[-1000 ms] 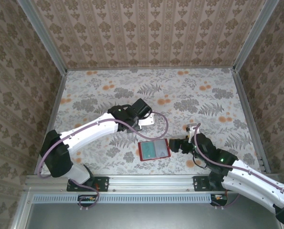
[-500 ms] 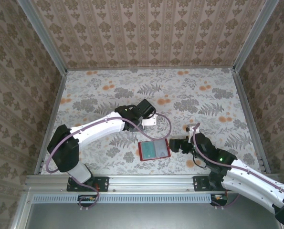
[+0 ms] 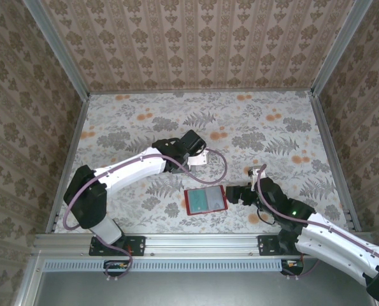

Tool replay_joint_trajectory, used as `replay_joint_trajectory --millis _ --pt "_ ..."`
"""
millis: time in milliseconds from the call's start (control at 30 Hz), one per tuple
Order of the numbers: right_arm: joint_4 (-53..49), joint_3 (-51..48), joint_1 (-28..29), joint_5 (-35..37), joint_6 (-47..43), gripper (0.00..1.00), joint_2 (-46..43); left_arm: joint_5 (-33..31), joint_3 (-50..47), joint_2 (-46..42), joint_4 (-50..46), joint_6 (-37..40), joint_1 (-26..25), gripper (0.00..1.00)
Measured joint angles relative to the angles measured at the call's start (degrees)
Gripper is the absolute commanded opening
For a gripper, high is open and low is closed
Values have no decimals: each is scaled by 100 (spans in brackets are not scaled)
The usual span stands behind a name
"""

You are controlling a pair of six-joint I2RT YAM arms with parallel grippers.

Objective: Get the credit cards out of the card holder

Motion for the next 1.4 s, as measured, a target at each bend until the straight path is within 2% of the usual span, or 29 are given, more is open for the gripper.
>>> replay_joint_trajectory --millis 133,167,267,367,867,1100,1233,1400 --pt "15 -15 -22 -22 0 100 20 0 0 127 57 0 9 1" --pt "24 -15 -28 -31 0 100 28 0 0 170 68 -2 9 5" --pt "39 -15 -33 -35 0 100 33 -13 0 286 109 -17 11 26" --pt "39 -15 -33 -35 0 100 33 -28 0 354 162 -24 76 31" --pt "42 -15 -63 -83 2 100 35 -444 76 439 286 -92 380 31" --pt "42 -15 -63 -144 2 100 37 -413 181 439 214 -223 385 32" --pt "42 -17 -66 -175 0 100 37 -365 227 420 81 -367 345 37" --pt "52 -17 -66 -278 -2 98 166 -175 339 125 -225 -879 247 49"
